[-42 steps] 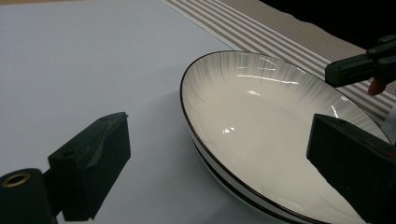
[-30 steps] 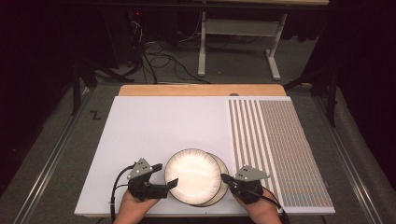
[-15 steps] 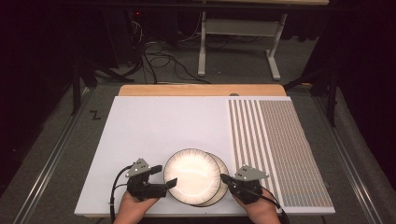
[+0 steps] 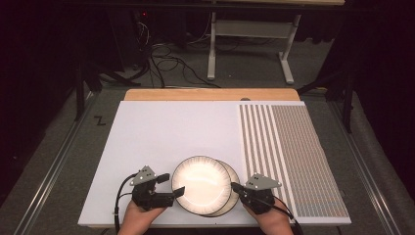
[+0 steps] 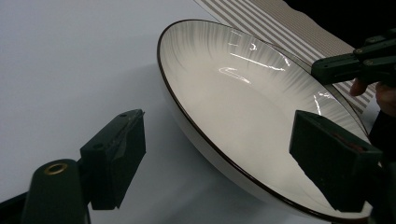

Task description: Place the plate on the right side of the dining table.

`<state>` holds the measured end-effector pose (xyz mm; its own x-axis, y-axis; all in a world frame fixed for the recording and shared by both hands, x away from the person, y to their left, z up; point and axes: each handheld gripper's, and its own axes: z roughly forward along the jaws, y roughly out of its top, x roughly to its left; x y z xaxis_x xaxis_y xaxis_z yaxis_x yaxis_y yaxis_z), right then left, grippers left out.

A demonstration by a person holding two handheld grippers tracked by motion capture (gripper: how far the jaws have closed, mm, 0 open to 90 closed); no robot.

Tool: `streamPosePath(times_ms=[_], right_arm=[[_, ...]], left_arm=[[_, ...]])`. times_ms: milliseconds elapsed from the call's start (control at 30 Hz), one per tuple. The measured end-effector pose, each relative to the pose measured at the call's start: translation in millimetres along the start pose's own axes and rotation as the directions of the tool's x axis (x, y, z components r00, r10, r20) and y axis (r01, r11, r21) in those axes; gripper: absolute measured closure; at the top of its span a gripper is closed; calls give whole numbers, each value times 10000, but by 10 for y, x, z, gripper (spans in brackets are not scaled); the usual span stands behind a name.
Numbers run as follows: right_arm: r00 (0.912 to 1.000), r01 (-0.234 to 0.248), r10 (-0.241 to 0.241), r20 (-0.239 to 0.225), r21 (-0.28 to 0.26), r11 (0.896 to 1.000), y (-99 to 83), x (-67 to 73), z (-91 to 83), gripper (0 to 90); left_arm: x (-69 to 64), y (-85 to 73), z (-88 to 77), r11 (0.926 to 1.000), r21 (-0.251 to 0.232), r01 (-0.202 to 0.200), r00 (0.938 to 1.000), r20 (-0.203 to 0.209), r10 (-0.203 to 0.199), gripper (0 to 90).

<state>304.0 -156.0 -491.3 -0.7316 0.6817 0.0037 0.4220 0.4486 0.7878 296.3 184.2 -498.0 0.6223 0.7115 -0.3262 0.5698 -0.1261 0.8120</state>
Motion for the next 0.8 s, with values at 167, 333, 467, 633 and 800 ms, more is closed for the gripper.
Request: streamPosePath(times_ms=[167,333,467,633,800], right_arm=[[10000,22,-22,20,6,10000,0,0,0,900],[10000,2,-2,21,36,10000,2,0,2,900],[10000,18,-19,53,41,10000,2,3,3,900],[9999,114,-114,-30,118,9999,5,21,25,900],[9988,440,-435,-210,254,9987,9,112,97,900]], left_arm=[[-10,-7,26,9999,142,-28,10000,38,28,204],[9,-20,48,9996,254,146,9998,135,-150,216],[0,-15,51,9995,271,163,9997,166,-168,227],[14,-13,35,9995,277,143,9994,325,-151,234],[17,-13,13,9995,236,212,9990,396,-221,246]])
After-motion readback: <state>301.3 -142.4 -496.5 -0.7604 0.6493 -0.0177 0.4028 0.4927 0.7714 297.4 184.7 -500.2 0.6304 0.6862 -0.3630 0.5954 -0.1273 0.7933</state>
